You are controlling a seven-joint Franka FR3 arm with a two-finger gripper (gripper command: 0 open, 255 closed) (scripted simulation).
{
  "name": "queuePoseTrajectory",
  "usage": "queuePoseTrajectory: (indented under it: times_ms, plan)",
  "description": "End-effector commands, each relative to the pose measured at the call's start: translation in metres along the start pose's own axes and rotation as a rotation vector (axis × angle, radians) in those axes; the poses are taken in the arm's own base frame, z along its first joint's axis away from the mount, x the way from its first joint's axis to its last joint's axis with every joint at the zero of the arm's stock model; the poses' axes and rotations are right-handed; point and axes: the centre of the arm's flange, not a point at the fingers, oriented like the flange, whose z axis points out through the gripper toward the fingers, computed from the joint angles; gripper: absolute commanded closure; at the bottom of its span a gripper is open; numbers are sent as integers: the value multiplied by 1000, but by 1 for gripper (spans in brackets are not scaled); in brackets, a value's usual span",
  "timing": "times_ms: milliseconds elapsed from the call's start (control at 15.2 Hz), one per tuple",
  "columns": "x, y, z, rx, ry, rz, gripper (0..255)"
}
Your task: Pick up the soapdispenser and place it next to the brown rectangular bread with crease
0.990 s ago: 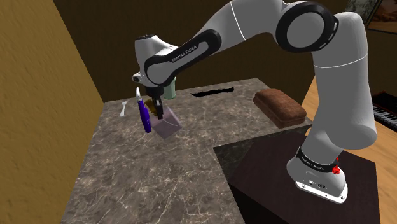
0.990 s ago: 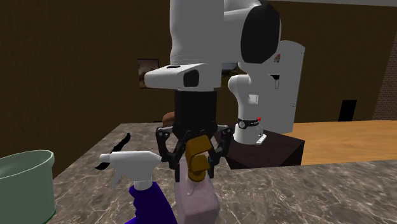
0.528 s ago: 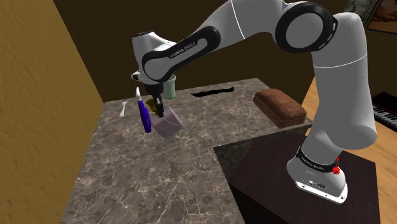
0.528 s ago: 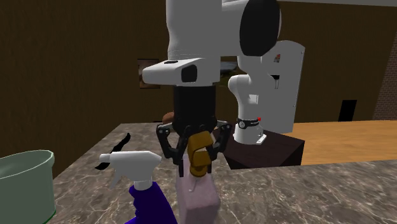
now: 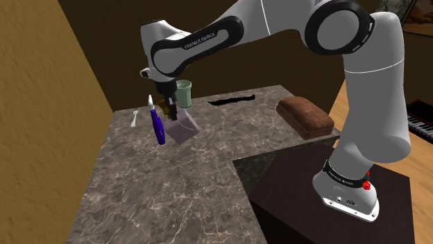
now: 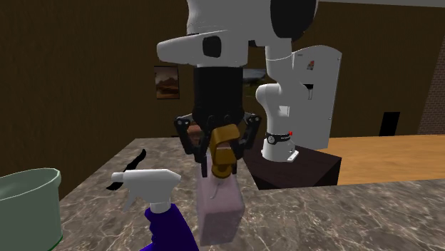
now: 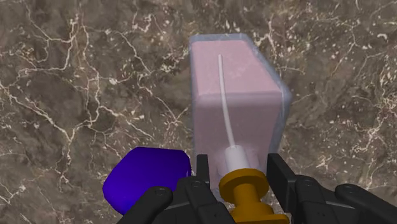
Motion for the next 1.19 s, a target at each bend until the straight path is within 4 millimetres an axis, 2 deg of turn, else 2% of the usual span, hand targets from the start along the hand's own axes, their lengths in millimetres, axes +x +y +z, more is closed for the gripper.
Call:
queuePoseTrajectory:
  times_ms: [0,1122]
  plan:
    - [0,0,-10,0,0,0,255]
    - [1,0,-100,0,0,0,255]
